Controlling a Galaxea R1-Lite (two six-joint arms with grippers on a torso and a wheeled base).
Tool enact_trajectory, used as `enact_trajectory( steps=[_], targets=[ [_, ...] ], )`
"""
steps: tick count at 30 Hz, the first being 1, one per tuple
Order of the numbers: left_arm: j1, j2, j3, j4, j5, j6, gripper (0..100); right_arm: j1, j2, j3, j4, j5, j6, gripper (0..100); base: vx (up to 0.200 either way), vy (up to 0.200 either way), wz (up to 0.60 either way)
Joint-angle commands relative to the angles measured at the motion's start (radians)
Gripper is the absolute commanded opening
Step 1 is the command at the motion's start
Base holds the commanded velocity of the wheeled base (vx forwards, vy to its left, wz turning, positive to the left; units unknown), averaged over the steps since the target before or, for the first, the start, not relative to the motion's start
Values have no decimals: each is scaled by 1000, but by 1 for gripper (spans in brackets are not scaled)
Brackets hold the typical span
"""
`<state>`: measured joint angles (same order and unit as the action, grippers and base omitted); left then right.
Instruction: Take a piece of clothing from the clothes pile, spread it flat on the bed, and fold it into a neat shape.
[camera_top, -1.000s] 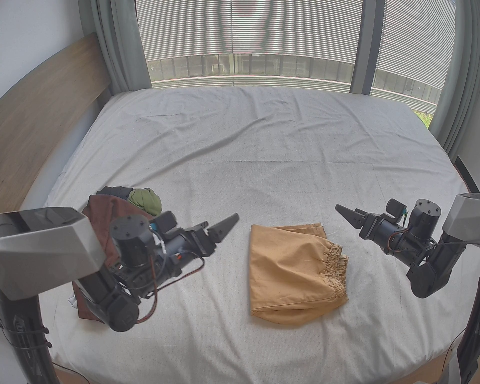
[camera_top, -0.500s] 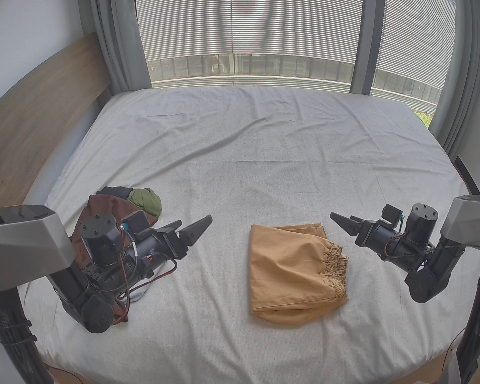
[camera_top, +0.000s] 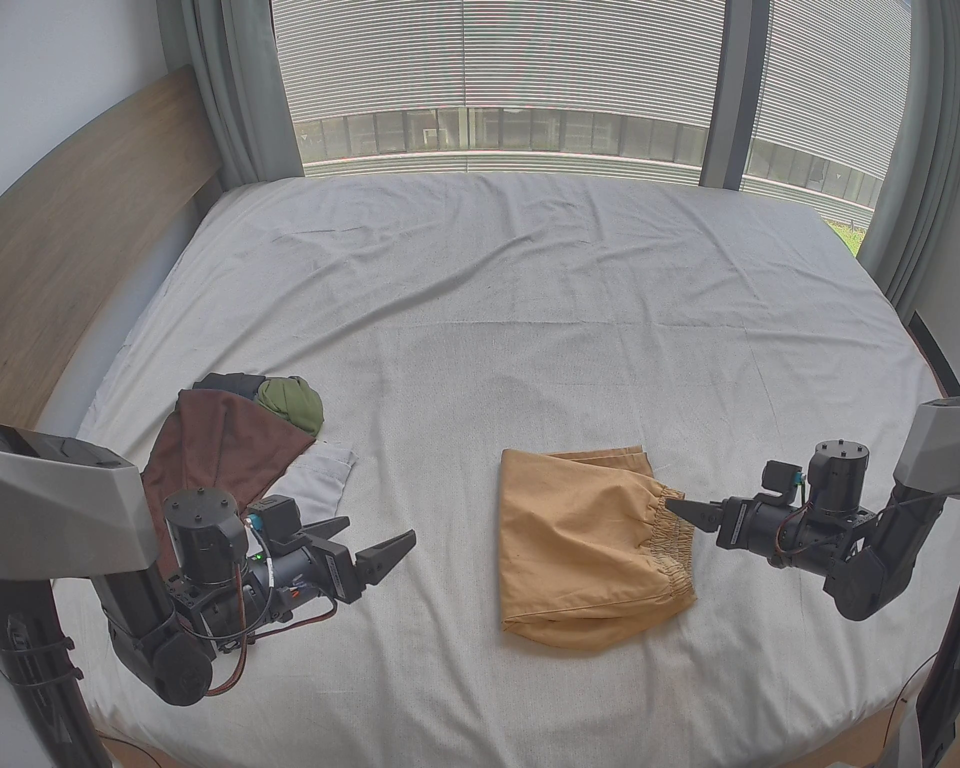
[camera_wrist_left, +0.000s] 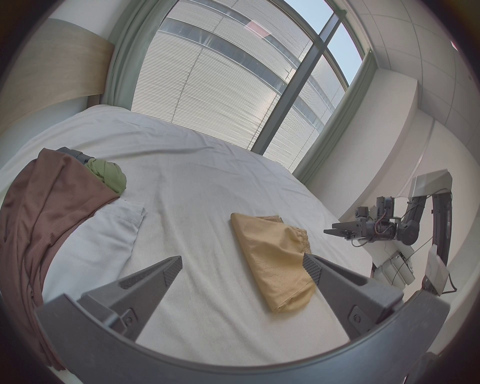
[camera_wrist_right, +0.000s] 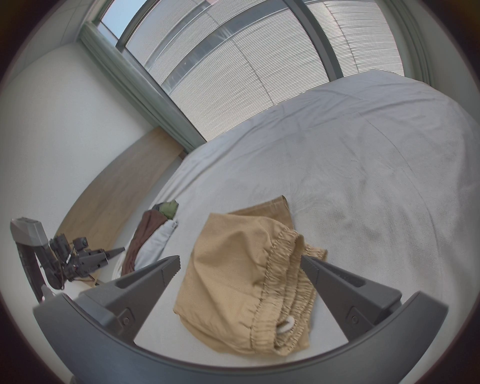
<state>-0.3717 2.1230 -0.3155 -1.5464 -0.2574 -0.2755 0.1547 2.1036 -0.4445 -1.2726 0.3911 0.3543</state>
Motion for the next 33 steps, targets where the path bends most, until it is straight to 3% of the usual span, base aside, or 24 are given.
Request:
enact_trajectory(
  steps=[1, 14, 23, 33],
  targets=[
    [2, 8, 29, 0, -3, 16, 100, -9, -5, 41, 19, 0, -29, 100, 0, 0, 0],
    [0, 14, 41, 0, -9, 18, 100, -27, 145, 89, 30, -5, -37, 100, 0, 0, 0],
    [2, 20, 39, 0, -9, 18, 100, -17, 193, 82, 30, -46, -41, 100, 0, 0, 0],
    [2, 14, 38, 0, -9, 18, 100, 48, 283, 26, 16, -104, -32, 100, 0, 0, 0]
  ],
)
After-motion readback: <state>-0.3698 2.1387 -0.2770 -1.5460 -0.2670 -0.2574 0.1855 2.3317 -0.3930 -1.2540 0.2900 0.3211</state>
